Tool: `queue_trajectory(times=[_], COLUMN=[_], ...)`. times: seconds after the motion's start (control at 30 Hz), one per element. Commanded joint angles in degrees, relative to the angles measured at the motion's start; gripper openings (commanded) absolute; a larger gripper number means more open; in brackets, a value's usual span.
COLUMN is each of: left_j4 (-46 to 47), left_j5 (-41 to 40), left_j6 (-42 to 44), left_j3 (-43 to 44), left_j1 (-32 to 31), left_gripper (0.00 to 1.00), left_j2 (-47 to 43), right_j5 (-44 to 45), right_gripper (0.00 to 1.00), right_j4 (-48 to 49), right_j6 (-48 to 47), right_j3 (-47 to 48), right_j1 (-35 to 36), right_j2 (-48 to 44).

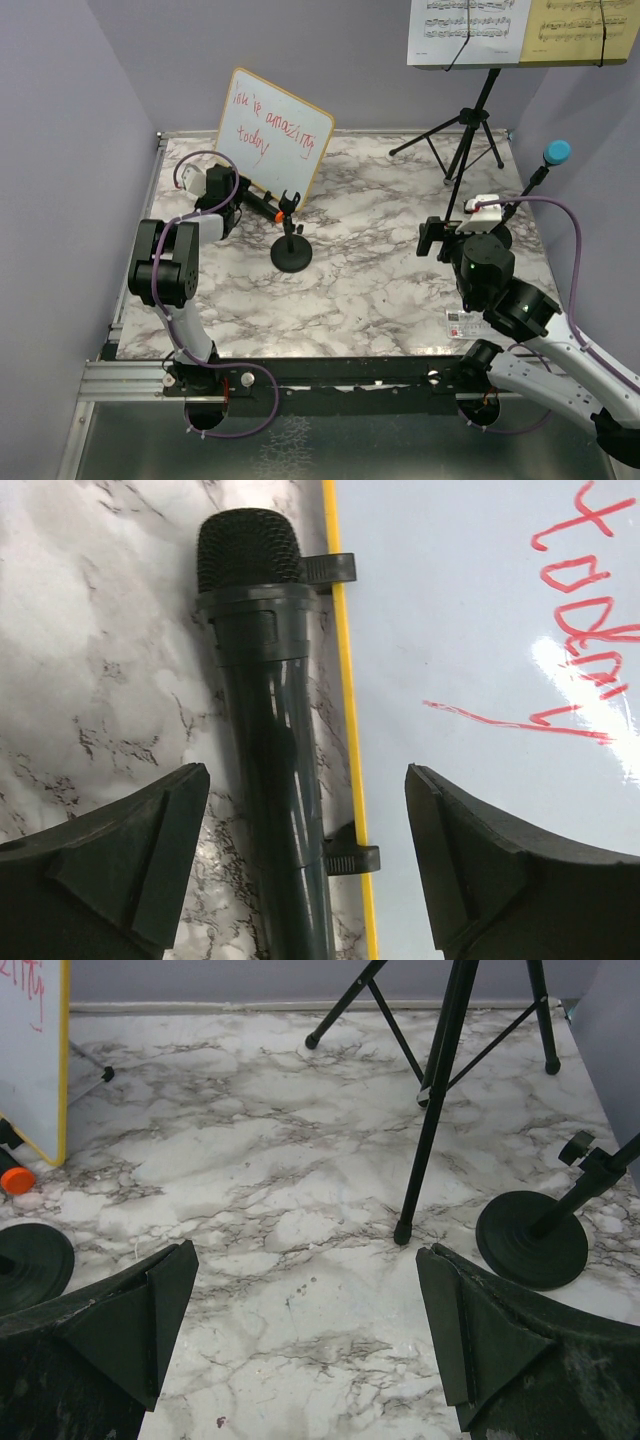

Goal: Pack up the instrument practice props
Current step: Place the microphone at the center of the board.

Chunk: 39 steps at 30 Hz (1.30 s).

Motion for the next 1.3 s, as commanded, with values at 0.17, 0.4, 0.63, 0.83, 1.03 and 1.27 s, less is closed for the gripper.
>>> queue_trajectory(times=[0.17,0.4,0.63,0.83,1.03,1.27], left_j4=[0.98,-0.23,-10.28,-14.91,-9.92,-5.95], left_j5=[5.17,12.79,29.26,40.47,47.98,49.70], left_j6=[6.02,18.78,41.68,59.81,73.06,78.96], left_j3=[-1.67,-7.78,-6.66,-8.50,-19.20,-24.83], left_j1=[0.46,2.77,3.39,3.39,3.35,-5.82], left_gripper=[0.89,0.97,0.96,0.96,0.98,0.98], left_j2=[-4.44,-12.36,-17.11,-25.36,-36.88,-40.43], right_j5=[-1.78,-4.69,-8.55,-13.00,-14.59,-14.92], right_gripper=[0.99,0.99,1.00,1.00,1.00,1.00], right_j4=[-1.95,-2.06,-0.14,1.63,2.55,2.53], right_j6=[0.07,-0.44,-1.73,-2.92,-3.03,-3.10], right_j3=[0.58,0.74,0.12,-1.03,-1.59,-1.77], right_j1=[0.14,0.17,0.16,0.11,0.12,0.14], right_j2=[0.30,-0.50,-3.39,-6.21,-8.90,-9.90])
